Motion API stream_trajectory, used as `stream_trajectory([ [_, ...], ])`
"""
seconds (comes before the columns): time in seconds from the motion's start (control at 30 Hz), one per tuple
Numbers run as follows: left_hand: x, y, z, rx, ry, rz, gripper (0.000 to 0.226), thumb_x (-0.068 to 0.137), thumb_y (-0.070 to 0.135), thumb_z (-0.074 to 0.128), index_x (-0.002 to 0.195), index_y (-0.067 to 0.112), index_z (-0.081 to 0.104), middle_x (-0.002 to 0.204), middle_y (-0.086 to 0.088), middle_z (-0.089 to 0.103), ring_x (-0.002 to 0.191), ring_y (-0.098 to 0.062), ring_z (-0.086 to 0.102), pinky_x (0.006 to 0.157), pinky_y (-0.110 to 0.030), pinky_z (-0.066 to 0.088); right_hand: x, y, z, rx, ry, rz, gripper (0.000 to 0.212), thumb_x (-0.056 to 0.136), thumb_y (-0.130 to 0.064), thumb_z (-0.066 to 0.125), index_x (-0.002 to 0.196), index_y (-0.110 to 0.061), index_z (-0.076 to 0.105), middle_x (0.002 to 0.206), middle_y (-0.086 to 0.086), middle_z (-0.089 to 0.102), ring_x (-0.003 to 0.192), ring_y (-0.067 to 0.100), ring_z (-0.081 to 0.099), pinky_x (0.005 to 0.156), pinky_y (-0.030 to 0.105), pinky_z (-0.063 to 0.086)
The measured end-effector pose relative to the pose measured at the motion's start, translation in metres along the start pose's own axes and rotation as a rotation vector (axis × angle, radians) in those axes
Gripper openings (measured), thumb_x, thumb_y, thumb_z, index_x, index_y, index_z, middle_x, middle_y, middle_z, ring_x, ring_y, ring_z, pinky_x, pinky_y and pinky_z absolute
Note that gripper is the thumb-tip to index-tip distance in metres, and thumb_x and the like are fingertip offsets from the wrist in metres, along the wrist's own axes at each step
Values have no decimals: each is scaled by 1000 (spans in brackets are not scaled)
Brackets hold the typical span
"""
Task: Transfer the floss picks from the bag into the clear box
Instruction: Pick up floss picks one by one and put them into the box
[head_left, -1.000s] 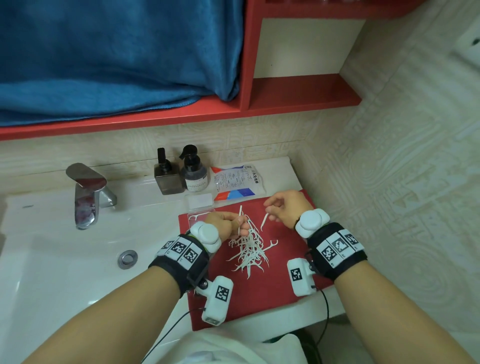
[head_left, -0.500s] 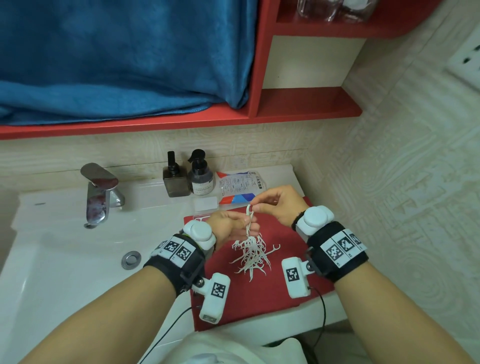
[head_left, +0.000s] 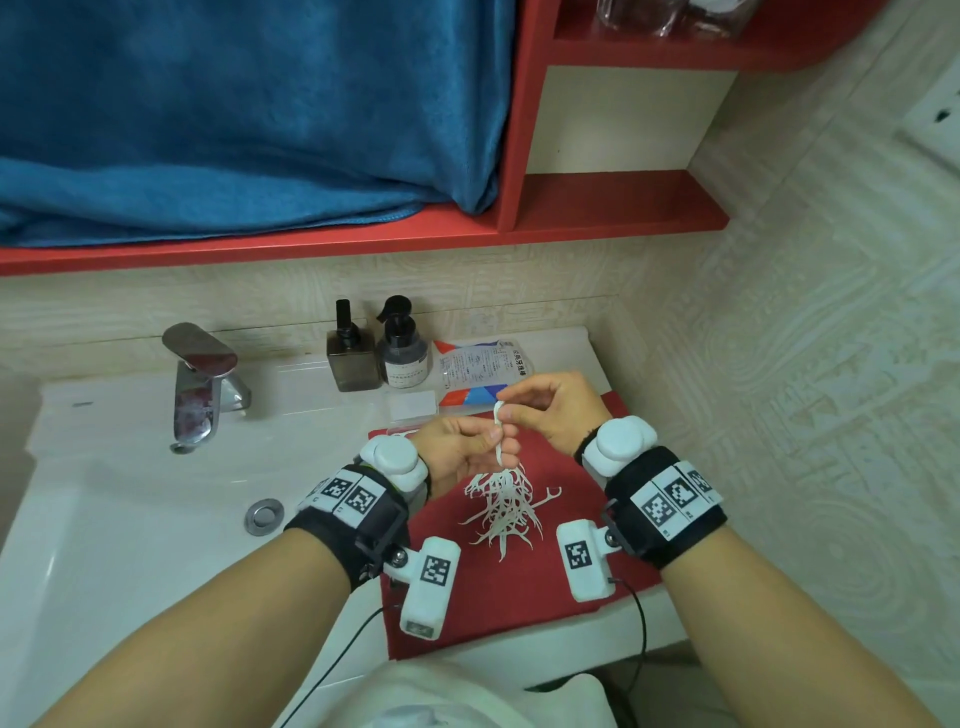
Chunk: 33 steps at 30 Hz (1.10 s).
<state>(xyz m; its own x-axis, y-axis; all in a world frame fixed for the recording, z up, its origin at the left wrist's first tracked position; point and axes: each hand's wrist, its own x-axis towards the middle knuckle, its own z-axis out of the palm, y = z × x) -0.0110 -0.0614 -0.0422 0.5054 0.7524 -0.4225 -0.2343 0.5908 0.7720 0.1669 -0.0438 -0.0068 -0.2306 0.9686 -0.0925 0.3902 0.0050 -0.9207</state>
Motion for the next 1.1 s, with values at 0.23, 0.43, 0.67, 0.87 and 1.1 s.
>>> stream_trajectory([
  [0.23, -5, 2, -3, 87, 64, 10, 15, 88, 1, 59, 99, -5, 66, 84, -16, 73, 77, -25, 73, 68, -27, 57, -3, -6, 12, -91, 30, 2, 13, 76, -15, 83, 88, -17, 77, 86, 0, 76, 82, 10, 73, 82, 26, 58],
  [0.43, -7, 5, -6, 110, 129, 36, 15, 85, 12, 66, 95, 2, 71, 87, -15, 73, 77, -24, 72, 70, -30, 58, 0, -16, 16, -116, 38, -33, 13, 80, -12, 79, 93, -12, 77, 89, 0, 76, 85, 7, 72, 81, 17, 55],
  [0.67, -6, 11, -11, 179, 230, 8, 9, 86, 6, 67, 90, -1, 71, 80, -16, 73, 71, -24, 70, 75, -33, 60, 3, -2, 0, -513, 12, 71, 15, 86, -12, 69, 98, -21, 73, 91, -9, 72, 77, 0, 63, 75, 15, 48],
  [0.87, -4, 16, -16, 185, 296, 7, 9, 88, 8, 65, 90, 1, 69, 81, -15, 73, 78, -28, 70, 84, -39, 57, 1, 7, -5, -823, -242, 299, 28, 69, -17, 85, 94, -22, 72, 92, -6, 70, 84, 11, 66, 81, 27, 55],
  [1.1, -5, 12, -15, 182, 339, 11, 9, 88, 7, 65, 88, 0, 70, 81, -15, 72, 75, -27, 70, 86, -42, 56, 0, 10, 2, -808, -271, 338, 16, 74, -16, 81, 87, -20, 74, 72, -12, 61, 75, 9, 61, 76, 24, 54],
])
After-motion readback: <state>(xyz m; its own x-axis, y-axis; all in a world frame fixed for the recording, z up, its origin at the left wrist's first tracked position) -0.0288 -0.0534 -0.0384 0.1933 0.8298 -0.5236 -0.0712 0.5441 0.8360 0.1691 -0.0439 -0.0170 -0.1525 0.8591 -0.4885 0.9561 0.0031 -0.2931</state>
